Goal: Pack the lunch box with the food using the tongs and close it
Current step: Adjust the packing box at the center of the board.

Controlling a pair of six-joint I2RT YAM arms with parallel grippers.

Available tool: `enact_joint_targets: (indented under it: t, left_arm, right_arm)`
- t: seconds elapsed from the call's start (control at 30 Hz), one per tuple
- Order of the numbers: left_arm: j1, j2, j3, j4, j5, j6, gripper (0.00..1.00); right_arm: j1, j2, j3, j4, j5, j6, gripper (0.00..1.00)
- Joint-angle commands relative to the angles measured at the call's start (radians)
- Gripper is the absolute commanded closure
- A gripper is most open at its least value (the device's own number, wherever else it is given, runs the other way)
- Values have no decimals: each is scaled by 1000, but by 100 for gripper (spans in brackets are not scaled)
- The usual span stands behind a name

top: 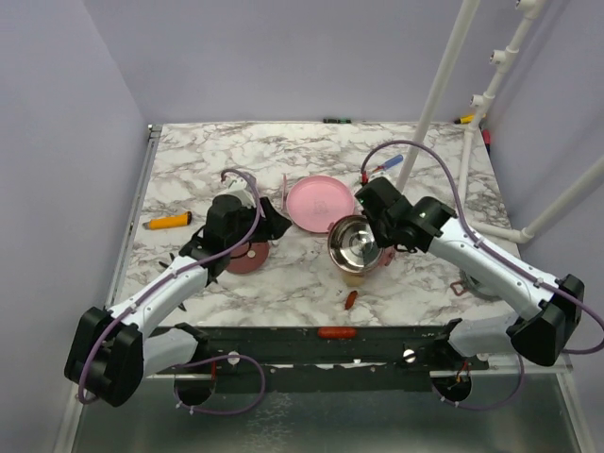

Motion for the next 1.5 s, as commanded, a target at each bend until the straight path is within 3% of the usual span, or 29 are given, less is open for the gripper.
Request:
enact_joint_targets:
  t: [0.0, 0.23, 0.47, 0.87, 1.17, 1.47]
  left_arm:
    - [26, 32, 69, -107, -33, 67, 42]
    - [28, 114, 180, -228, -122, 125, 42]
    - [34, 197, 257, -299, -202, 148, 41]
    - [69, 364, 335, -315, -237, 142, 37]
    - [70, 422, 371, -329, -244, 158, 31]
    - [55, 543, 429, -345, -240, 156, 27]
  right_arm:
    - [-119, -29, -67, 221, -326, -51, 88]
    - [-315, -33, -117, 311, -464, -59, 88]
    - [-462, -32, -151, 360, -459, -33, 87]
    - [-550, -24, -206, 442, -463, 24, 80]
    - [-550, -55, -202, 437, -482, 26, 50]
    - [-550, -116, -188, 433, -538, 16, 32]
